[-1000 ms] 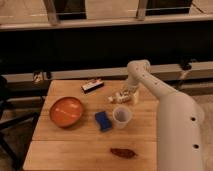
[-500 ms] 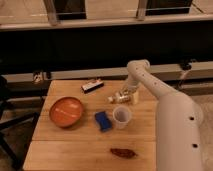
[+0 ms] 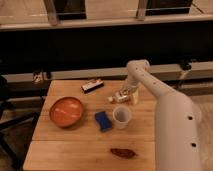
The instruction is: Place the bottle in the ceramic bowl
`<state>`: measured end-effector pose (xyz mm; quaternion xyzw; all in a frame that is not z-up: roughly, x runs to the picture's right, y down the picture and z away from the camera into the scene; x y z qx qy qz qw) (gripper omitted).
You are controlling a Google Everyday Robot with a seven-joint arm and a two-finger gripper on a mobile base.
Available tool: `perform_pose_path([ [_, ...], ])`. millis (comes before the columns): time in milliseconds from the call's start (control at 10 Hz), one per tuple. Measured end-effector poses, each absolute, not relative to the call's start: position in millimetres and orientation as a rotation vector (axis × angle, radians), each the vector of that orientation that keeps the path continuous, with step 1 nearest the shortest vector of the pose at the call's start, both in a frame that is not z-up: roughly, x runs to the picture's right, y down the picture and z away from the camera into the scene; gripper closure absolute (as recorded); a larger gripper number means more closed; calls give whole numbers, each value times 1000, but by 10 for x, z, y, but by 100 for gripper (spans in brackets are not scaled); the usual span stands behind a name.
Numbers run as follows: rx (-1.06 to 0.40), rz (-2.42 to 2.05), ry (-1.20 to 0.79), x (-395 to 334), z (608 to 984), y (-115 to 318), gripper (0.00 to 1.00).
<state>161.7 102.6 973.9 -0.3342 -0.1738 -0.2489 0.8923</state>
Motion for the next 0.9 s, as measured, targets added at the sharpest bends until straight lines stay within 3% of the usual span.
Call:
perform_pose_path([
  [300,-691,-516,-361,1617,9707,987,35],
  [500,-693,-517,-360,1628,9676,964,26],
  [600,-693,-517,-360,1630,9668,955,27],
  [900,-691,-517,-360,1626,9671,948,53],
])
